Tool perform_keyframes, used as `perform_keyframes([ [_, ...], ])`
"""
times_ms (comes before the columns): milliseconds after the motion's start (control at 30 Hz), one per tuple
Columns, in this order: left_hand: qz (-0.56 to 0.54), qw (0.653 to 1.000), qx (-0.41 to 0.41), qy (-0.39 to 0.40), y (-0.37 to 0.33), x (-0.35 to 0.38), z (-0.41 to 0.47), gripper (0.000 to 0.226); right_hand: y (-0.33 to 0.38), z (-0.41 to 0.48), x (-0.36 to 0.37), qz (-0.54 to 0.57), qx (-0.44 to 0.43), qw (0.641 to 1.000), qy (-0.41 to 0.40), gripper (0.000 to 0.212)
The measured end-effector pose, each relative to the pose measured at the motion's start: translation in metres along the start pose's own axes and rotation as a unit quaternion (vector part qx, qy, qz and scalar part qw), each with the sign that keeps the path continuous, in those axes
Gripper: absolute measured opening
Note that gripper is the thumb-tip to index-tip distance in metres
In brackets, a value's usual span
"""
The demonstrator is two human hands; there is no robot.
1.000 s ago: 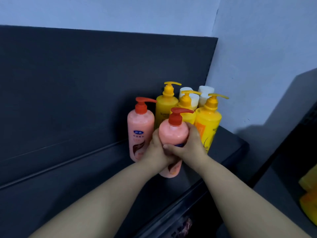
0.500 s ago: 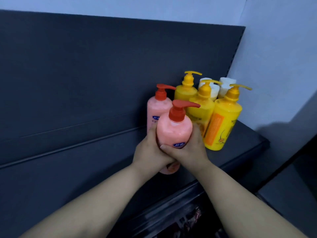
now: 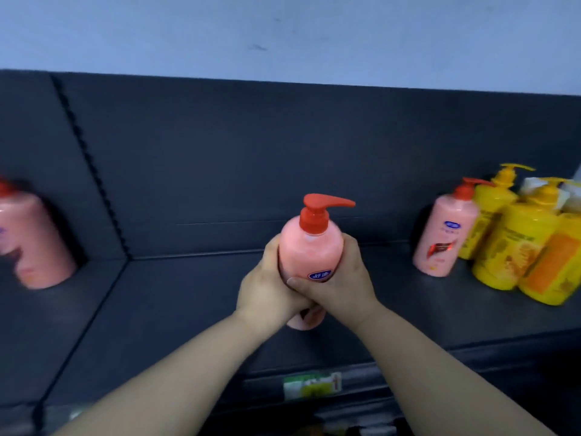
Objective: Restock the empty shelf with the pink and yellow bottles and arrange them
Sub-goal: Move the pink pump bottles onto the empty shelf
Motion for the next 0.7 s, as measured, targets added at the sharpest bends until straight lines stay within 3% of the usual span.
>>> perform_keyframes([
  [333,0.016,0.990,-0.090,-0.110,0.146,-0.156,-0.084,0.087,0.039,-0.046,0.219,0.018,-0.023,0.990,0.136,0.096],
  [700,0.072,0.965,-0.152,-0.200,0.203,-0.236,-0.099,0.092,0.069,-0.039,0.328,0.029,-0.036,0.970,0.237,0.100],
])
Point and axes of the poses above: each hand's wrist, its own z-axis towards the middle knuckle, its own x-axis out of the palm, y = z × x, the point moved 10 cm from there along z, towards the middle knuckle, and after that the axes turned 12 degrees about z, right-handed, at the moved point
